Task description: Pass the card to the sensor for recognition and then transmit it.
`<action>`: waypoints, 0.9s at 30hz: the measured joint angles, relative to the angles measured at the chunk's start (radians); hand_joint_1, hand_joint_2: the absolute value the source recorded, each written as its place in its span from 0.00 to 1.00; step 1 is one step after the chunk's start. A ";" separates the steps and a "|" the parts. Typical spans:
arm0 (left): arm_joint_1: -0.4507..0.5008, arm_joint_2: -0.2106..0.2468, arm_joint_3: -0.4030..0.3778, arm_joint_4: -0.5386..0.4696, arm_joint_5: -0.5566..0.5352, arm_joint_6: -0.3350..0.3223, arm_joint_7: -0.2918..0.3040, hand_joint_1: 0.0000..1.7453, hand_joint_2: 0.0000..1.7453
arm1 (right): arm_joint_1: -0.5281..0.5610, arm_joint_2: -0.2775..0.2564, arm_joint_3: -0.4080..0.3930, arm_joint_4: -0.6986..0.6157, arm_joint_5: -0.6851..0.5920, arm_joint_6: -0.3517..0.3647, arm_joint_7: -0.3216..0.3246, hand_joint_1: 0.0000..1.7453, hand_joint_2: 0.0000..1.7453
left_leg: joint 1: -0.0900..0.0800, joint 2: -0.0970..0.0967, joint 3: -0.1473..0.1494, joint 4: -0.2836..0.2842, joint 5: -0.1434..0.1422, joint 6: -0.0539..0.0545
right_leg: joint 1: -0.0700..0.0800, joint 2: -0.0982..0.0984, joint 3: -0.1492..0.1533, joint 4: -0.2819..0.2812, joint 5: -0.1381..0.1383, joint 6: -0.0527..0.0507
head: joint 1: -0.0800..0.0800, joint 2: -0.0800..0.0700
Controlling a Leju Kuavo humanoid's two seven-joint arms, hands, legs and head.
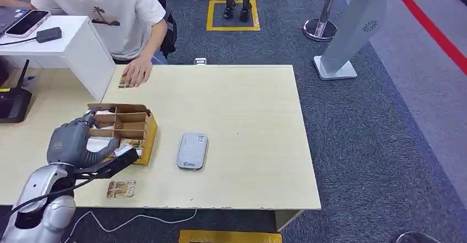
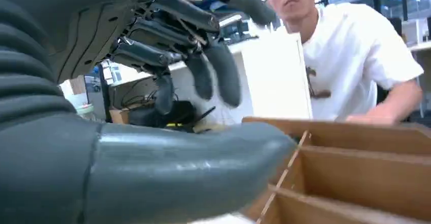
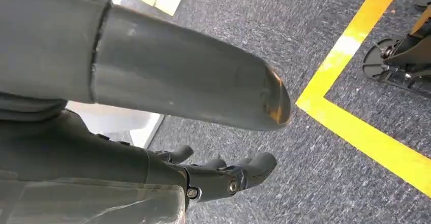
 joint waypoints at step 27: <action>0.013 -0.126 0.044 -0.045 -0.052 0.029 -0.028 0.00 0.00 | 0.002 0.000 -0.018 0.000 0.000 0.000 0.016 0.00 0.00 | 0.000 0.000 0.000 0.000 0.000 0.000 | 0.000 0.000 0.000 0.000 0.000 0.000 | 0.000 0.000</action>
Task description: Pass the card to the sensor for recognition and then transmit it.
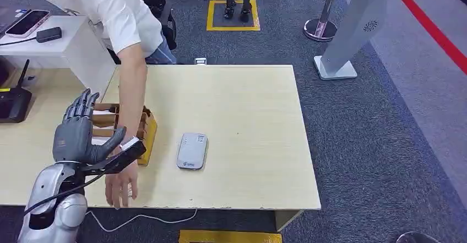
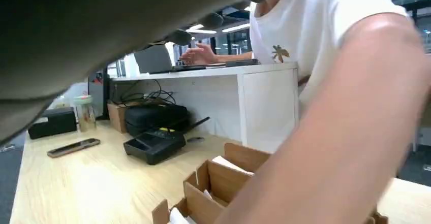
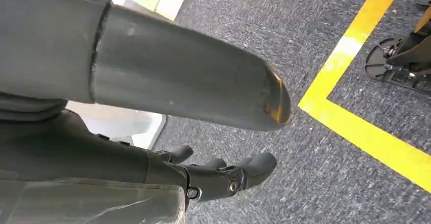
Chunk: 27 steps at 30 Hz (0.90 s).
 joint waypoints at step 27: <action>0.017 -0.018 0.014 0.000 0.005 0.000 -0.007 0.00 0.00 | 0.002 0.000 0.000 0.000 0.000 0.000 0.003 0.00 0.00 | 0.000 0.000 0.000 0.000 0.000 0.000 | 0.000 0.000 0.000 0.000 0.000 0.000 | 0.000 0.000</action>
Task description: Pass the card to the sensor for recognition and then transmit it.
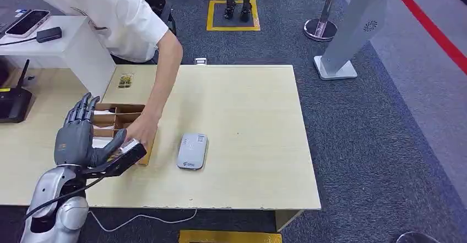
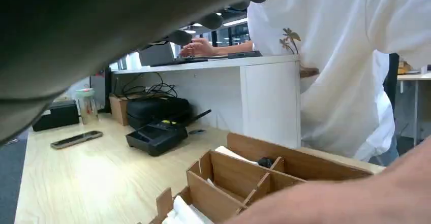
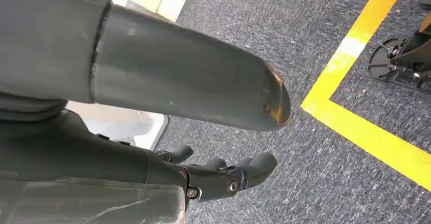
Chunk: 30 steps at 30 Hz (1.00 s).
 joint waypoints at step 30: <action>-0.012 0.000 0.040 0.000 -0.003 -0.002 -0.017 0.00 1.00 | 0.000 0.000 -0.004 -0.004 0.000 0.000 0.003 0.00 0.00 | 0.000 0.000 0.000 0.000 0.000 0.000 | 0.000 0.000 0.000 0.000 0.000 0.000 | 0.000 0.000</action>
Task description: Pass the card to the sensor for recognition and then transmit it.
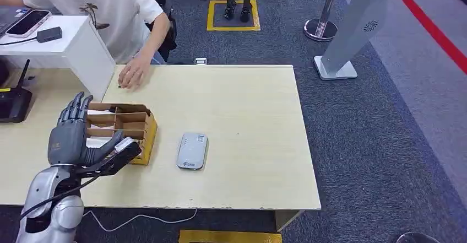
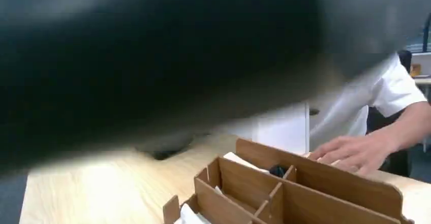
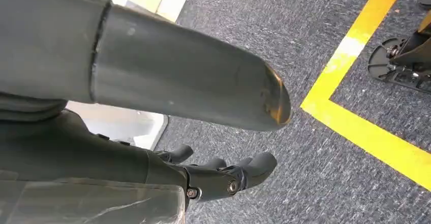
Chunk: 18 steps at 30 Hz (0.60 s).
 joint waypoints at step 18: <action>-0.020 0.037 0.001 0.024 0.050 -0.119 -0.002 0.00 1.00 | 0.003 0.000 -0.045 -0.016 0.000 0.000 -0.007 0.00 0.00 | 0.000 0.000 0.000 0.000 0.000 0.000 | 0.000 0.001 0.000 0.000 0.000 0.000 | 0.000 0.000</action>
